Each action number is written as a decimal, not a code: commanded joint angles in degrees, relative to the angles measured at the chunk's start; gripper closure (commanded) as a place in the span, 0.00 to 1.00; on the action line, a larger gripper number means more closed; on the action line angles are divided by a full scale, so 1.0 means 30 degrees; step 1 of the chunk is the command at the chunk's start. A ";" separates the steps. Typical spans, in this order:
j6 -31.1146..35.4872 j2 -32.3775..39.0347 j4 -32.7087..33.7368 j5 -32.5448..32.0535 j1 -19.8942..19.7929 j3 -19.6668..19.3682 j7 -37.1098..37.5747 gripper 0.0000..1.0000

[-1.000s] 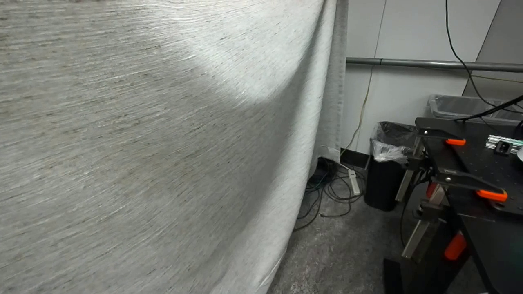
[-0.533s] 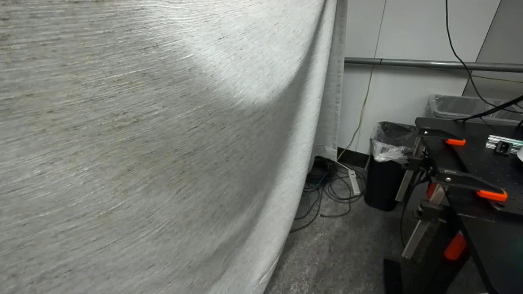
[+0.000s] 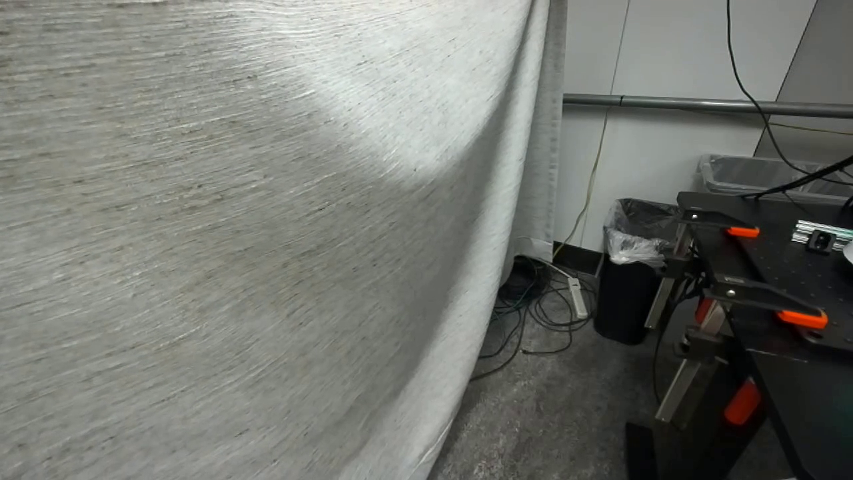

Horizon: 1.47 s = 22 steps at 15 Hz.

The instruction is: Pull the curtain to the right

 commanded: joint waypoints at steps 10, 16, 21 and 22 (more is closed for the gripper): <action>-0.0036 0.0000 0.0010 -0.0082 -0.0163 0.0144 -0.0360 0.97; -0.0037 0.0000 0.0012 -0.0083 -0.0164 0.0150 -0.0360 0.97; -0.0038 0.0000 0.0012 -0.0083 -0.0164 0.0151 -0.0360 0.97; -0.0038 0.0000 0.0012 -0.0083 -0.0164 0.0151 -0.0360 0.97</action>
